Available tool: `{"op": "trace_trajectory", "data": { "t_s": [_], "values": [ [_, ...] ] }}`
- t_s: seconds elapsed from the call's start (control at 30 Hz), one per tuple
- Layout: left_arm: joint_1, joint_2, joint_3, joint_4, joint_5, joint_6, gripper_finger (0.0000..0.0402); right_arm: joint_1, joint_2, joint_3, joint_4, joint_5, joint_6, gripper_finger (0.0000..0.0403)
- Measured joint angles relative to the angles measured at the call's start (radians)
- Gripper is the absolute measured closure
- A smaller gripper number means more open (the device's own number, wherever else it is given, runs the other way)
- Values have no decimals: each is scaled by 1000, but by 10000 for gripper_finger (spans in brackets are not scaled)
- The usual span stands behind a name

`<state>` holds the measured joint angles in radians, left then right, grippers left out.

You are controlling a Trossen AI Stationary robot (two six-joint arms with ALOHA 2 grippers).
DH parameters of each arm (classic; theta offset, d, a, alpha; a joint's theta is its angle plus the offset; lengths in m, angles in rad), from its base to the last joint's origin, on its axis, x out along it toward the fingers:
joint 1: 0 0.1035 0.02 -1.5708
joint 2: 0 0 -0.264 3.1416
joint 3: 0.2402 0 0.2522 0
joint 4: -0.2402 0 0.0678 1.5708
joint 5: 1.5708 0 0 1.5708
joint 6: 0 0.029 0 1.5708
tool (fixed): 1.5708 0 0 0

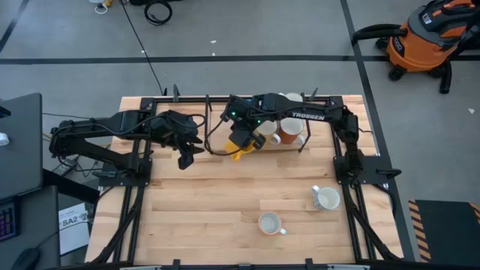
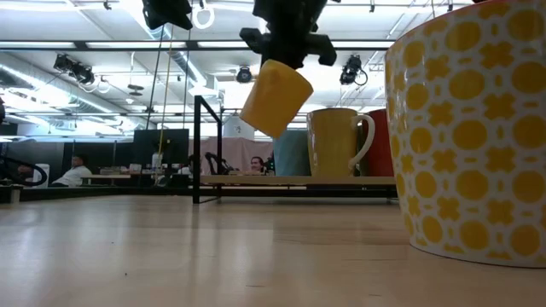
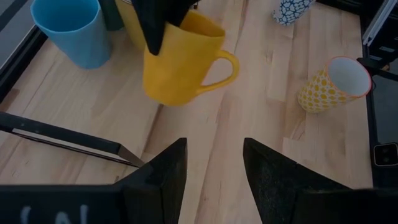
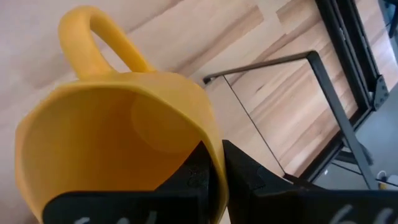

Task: Place coffee mugs
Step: Put the topmost yellow cup on the shelf aligned with the blue cup

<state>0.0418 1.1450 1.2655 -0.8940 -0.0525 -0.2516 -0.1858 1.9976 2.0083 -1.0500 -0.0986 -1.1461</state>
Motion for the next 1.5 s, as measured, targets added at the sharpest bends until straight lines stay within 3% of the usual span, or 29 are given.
{"op": "trace_trajectory", "data": {
  "t_s": [0.53,0.77,1.5],
  "values": [
    [0,0,0,5,-33,0,237,-74,0,0,-4,-1,-62,373],
    [0,0,0,7,-34,0,237,-90,34,-2,14,-58,-62,373],
    [0,0,0,23,-45,0,237,-113,119,-2,49,34,-63,369]
  ]
}}
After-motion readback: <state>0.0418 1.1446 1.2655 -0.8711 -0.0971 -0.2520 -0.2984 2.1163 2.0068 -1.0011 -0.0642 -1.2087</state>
